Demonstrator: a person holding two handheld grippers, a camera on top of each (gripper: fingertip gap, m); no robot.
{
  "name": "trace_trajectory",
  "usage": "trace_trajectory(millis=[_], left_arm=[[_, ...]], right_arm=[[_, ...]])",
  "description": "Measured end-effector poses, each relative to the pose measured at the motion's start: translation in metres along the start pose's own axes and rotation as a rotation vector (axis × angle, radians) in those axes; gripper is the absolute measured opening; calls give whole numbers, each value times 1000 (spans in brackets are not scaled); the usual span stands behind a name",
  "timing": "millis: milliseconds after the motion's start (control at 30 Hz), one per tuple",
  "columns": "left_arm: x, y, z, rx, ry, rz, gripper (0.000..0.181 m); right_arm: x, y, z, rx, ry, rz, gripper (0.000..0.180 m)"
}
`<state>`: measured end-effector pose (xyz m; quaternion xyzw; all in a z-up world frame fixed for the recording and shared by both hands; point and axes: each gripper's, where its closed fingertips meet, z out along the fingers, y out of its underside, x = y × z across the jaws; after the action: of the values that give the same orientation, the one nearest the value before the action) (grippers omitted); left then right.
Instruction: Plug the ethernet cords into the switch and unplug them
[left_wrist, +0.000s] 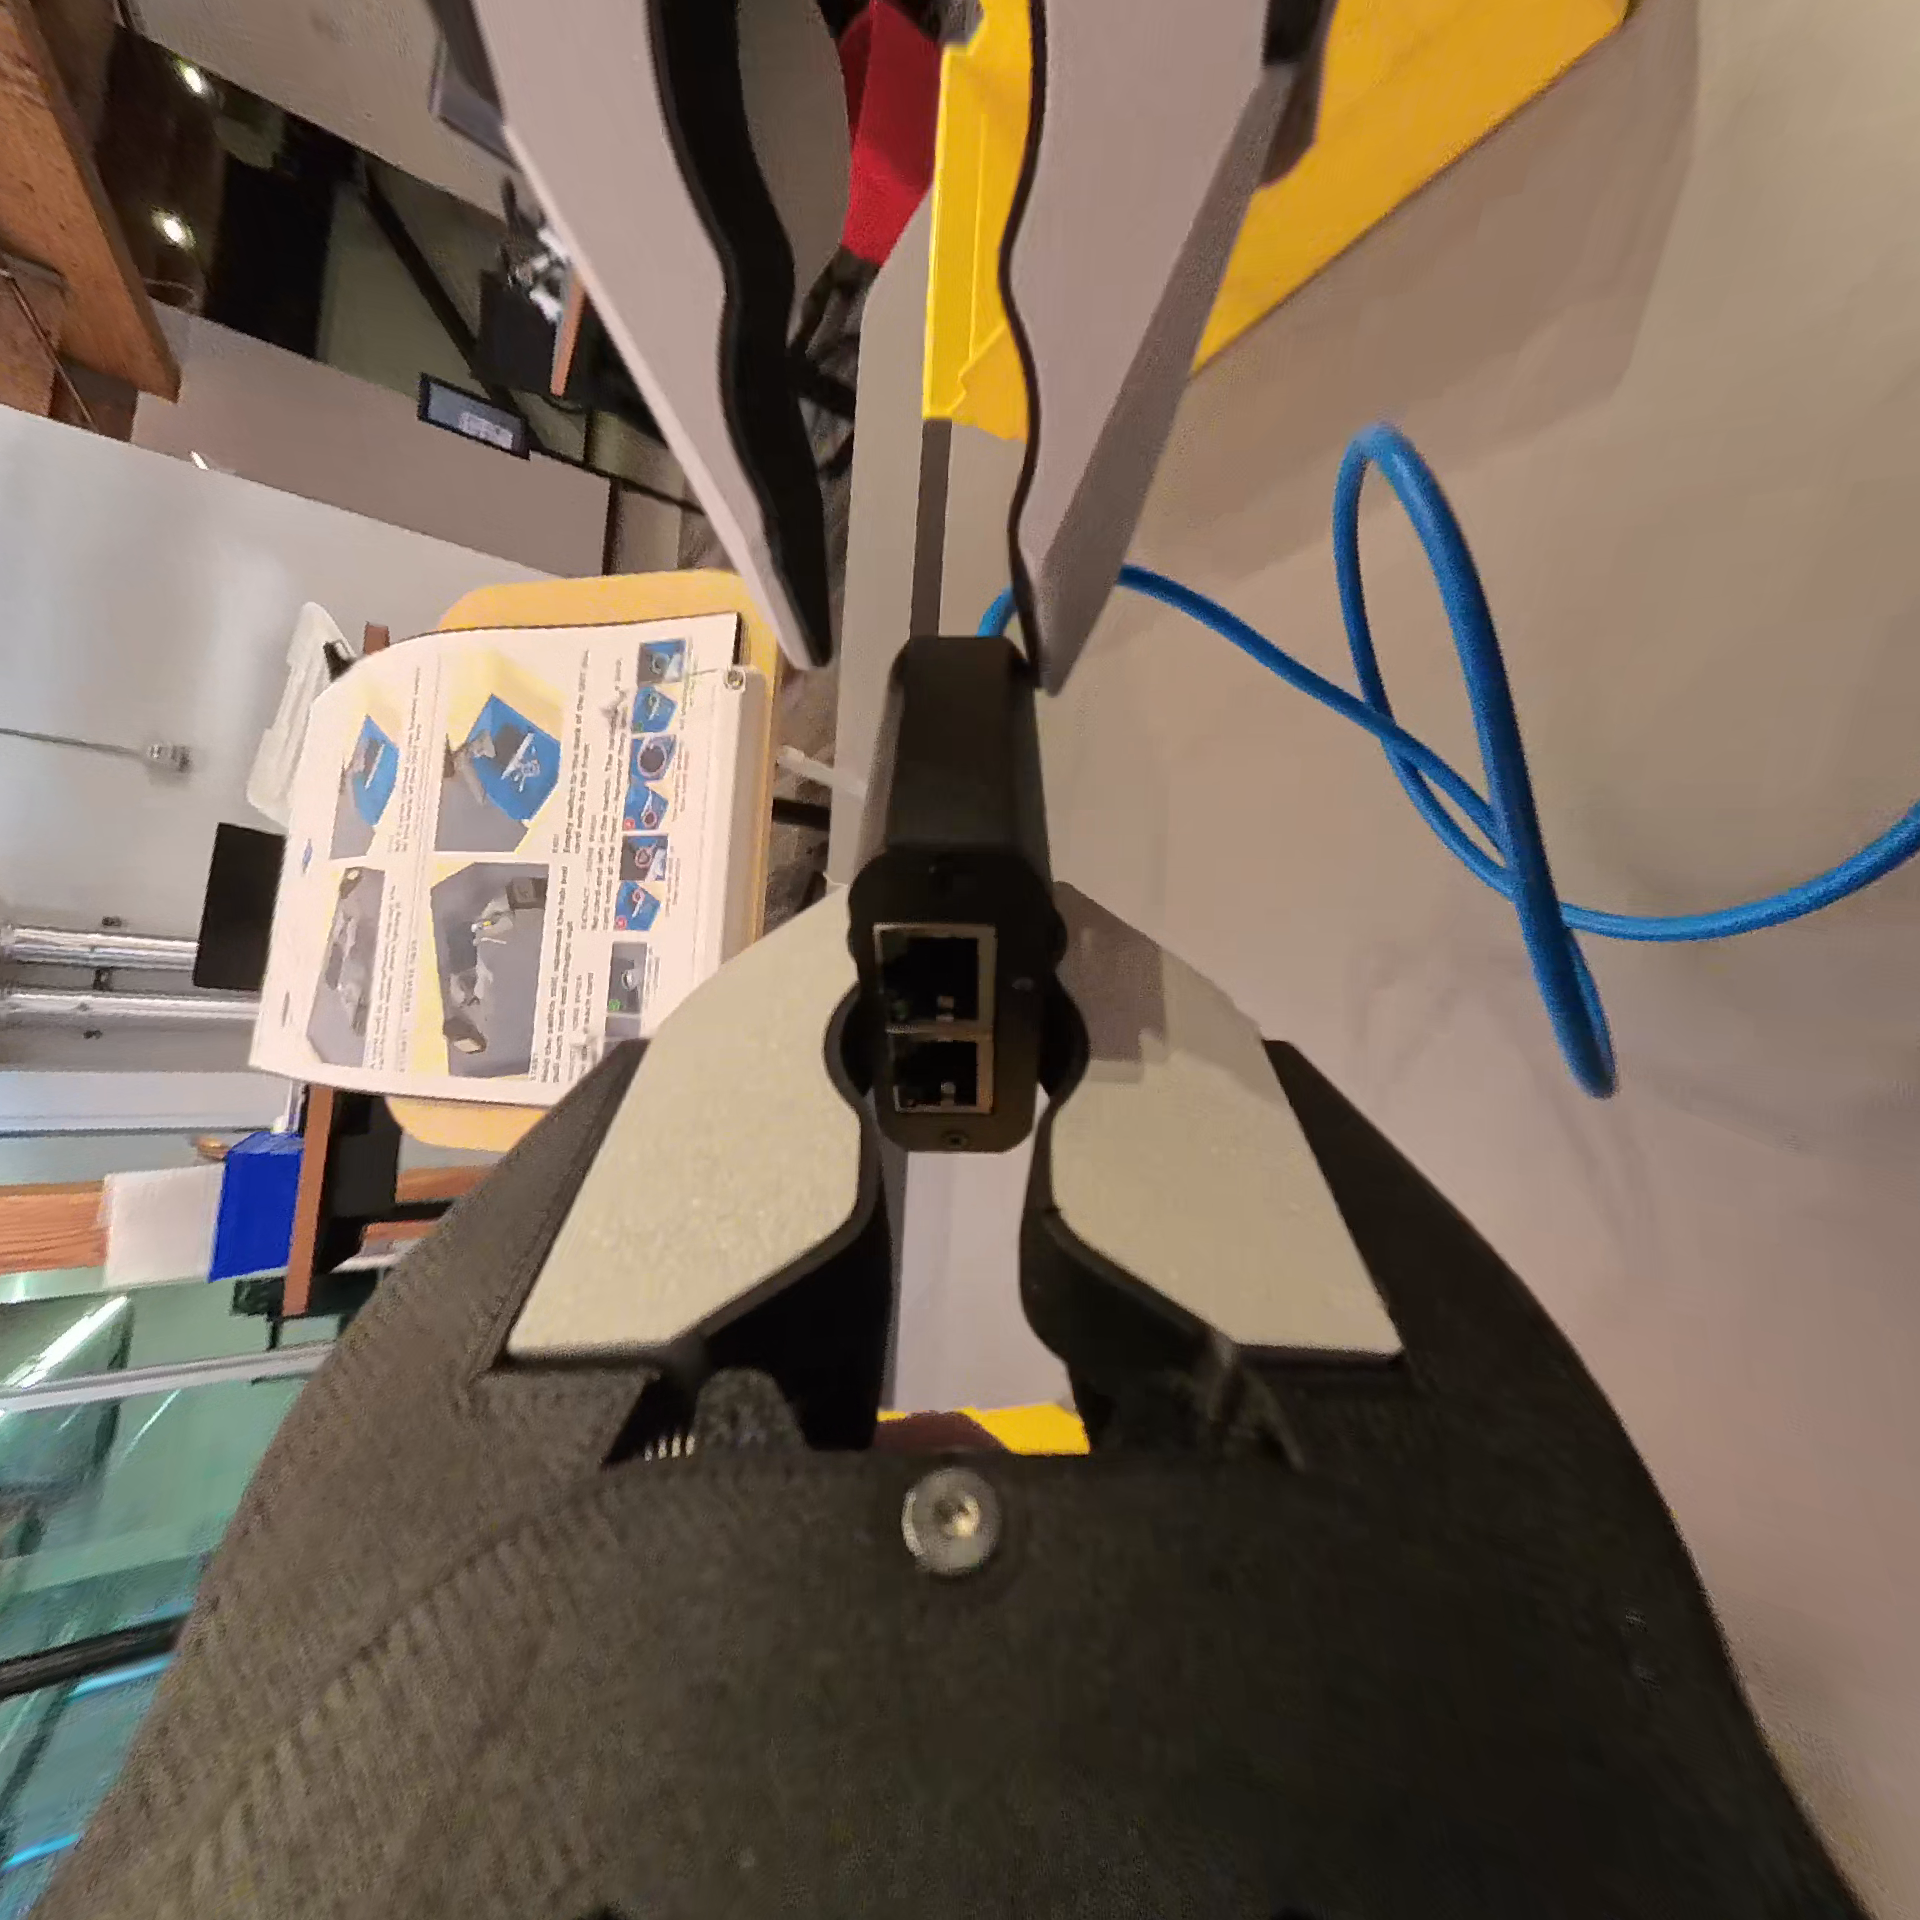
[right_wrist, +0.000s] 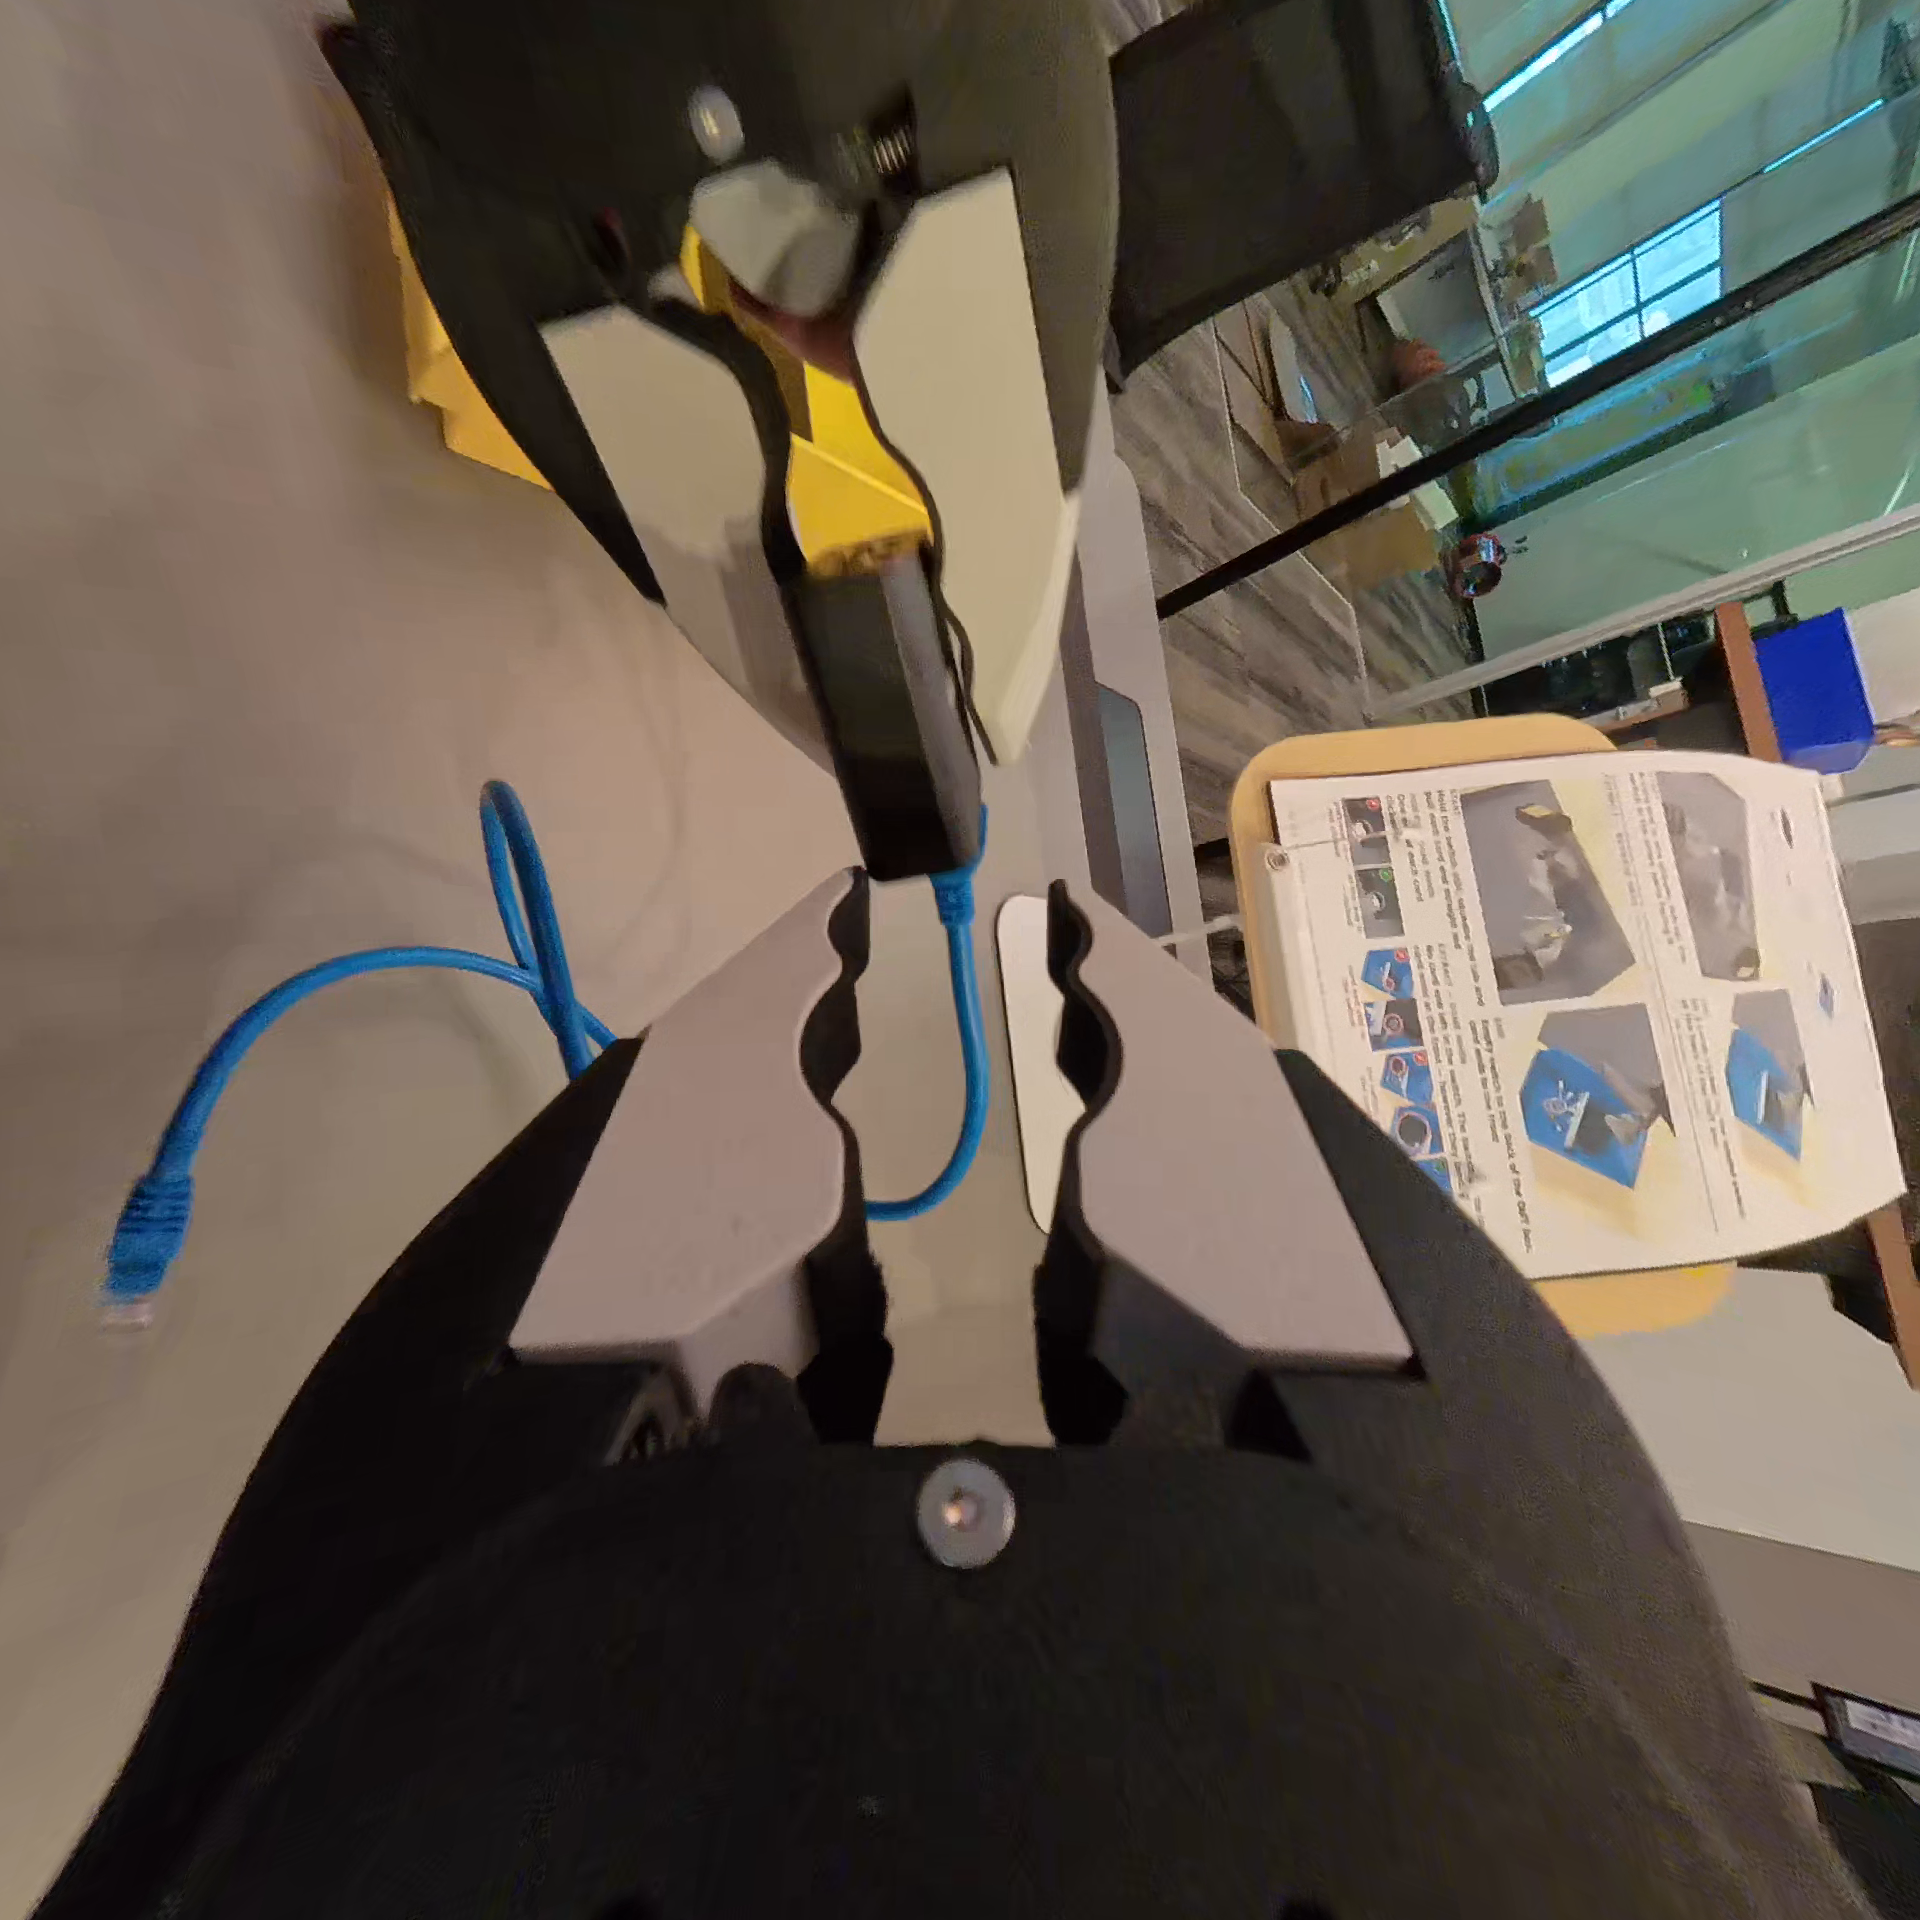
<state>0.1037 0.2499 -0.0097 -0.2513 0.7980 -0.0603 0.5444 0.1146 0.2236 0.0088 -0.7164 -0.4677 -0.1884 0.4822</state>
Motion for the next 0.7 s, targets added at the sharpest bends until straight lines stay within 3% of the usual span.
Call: trace_trajectory(millis=[233,300,333,367,500,600,700], left_arm=[[4,-27,-11,152,19,6,25],[6,-33,-13,180,29,4,25],[6,-35,-14,193,31,3,25],[7,-36,-15,201,37,-1,25],[7,-28,-9,158,54,-26,26],[8,-25,-5,109,32,5,37],[8,-26,-6,91,19,25,25]], right_arm=[[-3,13,4,68,8,-61,37],[-9,8,5,96,19,-101,25],[-10,6,5,102,31,-119,9],[-11,6,5,100,36,-121,8],[-10,10,5,56,35,-101,7],[-9,14,7,2,48,-114,7],[-10,14,7,-23,55,-120,7]])
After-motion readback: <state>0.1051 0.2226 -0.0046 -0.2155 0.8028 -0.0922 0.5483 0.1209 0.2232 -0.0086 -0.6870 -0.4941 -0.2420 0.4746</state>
